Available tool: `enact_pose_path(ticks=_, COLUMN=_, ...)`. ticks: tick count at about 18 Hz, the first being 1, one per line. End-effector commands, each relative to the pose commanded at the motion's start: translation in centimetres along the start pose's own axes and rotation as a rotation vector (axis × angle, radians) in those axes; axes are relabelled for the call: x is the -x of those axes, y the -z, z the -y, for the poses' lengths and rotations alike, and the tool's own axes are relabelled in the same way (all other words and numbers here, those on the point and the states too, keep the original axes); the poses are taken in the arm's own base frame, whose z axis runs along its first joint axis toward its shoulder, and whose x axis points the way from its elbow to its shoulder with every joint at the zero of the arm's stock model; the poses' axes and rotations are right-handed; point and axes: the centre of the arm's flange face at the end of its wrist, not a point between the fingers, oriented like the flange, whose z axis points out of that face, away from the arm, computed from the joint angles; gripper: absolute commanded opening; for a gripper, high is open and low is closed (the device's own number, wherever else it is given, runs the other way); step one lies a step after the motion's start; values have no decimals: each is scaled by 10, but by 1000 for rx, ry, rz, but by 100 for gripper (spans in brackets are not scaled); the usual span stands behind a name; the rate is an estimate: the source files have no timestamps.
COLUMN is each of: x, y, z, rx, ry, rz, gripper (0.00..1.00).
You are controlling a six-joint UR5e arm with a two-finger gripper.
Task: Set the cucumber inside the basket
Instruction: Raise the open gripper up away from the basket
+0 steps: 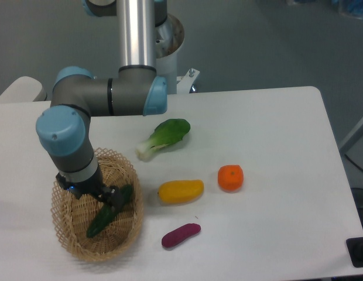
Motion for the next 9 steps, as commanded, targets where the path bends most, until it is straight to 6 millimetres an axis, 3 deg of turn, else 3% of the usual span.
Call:
enact_pose_path(ticks=4, x=63, y=35, z=-16, rx=-29, ry=-103, rz=44, gripper=100)
enact_pose_path(ticks=9, x=133, y=51, z=-53, rx=-12, ry=-251, rz=78, gripper=100)
